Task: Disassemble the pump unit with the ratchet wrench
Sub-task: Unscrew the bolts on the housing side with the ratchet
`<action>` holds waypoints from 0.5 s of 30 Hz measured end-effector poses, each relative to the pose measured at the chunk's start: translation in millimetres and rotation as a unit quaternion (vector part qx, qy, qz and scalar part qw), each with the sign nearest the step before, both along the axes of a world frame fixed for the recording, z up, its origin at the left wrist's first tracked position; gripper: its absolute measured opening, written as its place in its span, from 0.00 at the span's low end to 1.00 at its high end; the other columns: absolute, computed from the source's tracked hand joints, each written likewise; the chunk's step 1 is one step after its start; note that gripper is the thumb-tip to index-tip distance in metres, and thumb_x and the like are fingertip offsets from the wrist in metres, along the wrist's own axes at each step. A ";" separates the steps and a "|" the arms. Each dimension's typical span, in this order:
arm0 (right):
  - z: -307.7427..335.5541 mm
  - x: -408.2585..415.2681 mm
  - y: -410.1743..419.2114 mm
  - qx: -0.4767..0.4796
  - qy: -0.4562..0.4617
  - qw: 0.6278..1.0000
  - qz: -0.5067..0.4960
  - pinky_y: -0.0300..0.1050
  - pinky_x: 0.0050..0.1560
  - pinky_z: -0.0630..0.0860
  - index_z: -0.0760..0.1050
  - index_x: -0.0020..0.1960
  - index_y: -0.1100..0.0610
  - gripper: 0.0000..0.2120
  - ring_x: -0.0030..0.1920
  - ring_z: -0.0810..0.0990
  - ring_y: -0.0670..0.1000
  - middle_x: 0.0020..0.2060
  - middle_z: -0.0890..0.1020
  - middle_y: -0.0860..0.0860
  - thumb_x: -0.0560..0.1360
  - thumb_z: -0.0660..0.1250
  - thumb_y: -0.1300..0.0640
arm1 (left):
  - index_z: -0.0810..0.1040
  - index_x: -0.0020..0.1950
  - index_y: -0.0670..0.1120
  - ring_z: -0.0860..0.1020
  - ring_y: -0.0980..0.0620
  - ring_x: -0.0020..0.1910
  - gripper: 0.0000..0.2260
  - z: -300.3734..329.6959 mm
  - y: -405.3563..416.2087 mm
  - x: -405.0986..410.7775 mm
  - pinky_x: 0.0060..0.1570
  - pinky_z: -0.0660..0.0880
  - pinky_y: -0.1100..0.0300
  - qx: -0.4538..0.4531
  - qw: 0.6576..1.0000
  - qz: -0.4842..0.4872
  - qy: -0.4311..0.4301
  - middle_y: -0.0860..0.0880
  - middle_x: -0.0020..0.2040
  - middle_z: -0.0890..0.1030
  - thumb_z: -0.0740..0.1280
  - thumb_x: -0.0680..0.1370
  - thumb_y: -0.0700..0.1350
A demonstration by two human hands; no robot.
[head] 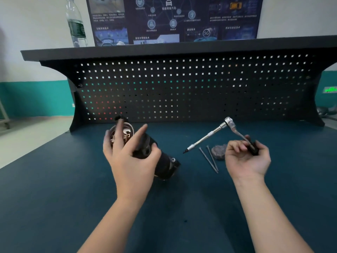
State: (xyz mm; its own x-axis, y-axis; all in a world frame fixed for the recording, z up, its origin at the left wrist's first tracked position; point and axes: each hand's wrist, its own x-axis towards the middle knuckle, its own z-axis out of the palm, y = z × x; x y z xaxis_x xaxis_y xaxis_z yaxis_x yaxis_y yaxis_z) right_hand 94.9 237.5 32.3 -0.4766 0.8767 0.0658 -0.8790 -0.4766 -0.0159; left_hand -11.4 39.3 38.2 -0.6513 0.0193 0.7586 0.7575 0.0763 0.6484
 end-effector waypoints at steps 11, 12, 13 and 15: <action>-37.5 -38.3 -74.9 0.604 -0.295 0.728 -0.135 0.46 0.66 0.71 0.70 0.48 0.56 0.07 0.67 0.75 0.51 0.61 0.80 0.53 0.77 0.67 0.55 | 0.80 0.55 0.52 0.48 0.52 0.76 0.15 -45.4 8.3 30.2 0.72 0.49 0.64 0.100 0.990 0.018 -0.097 0.52 0.78 0.54 0.70 0.68 0.50; -40.0 -38.5 -78.9 0.650 -0.304 0.687 -0.113 0.43 0.69 0.67 0.68 0.49 0.56 0.11 0.70 0.71 0.48 0.65 0.77 0.51 0.76 0.68 0.53 | 0.79 0.56 0.52 0.48 0.52 0.76 0.16 -46.0 10.3 32.1 0.73 0.49 0.59 0.108 0.988 0.026 -0.110 0.51 0.78 0.54 0.70 0.68 0.50; -40.2 -37.3 -80.8 0.681 -0.312 0.656 -0.090 0.42 0.71 0.64 0.66 0.50 0.57 0.14 0.72 0.67 0.46 0.68 0.73 0.49 0.74 0.68 0.51 | 0.79 0.56 0.52 0.48 0.51 0.76 0.17 -47.2 11.3 33.0 0.72 0.49 0.57 0.119 0.984 0.033 -0.128 0.51 0.78 0.54 0.71 0.69 0.51; -38.6 -34.5 -79.8 0.721 -0.338 0.601 -0.072 0.44 0.73 0.59 0.64 0.51 0.56 0.18 0.75 0.60 0.44 0.71 0.69 0.46 0.71 0.71 0.53 | 0.77 0.57 0.53 0.48 0.50 0.76 0.15 -52.6 10.7 31.4 0.72 0.50 0.55 0.144 0.975 0.038 -0.165 0.52 0.78 0.54 0.73 0.71 0.47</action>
State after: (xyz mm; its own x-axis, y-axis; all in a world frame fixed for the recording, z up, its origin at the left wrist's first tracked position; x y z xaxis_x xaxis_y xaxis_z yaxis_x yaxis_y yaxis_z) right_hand 60.3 157.7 -6.3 -0.7476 0.1769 0.6401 -0.4696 0.5407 -0.6979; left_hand 20.0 50.0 -14.4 -0.8522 -0.2216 0.4740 0.5030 -0.0971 0.8588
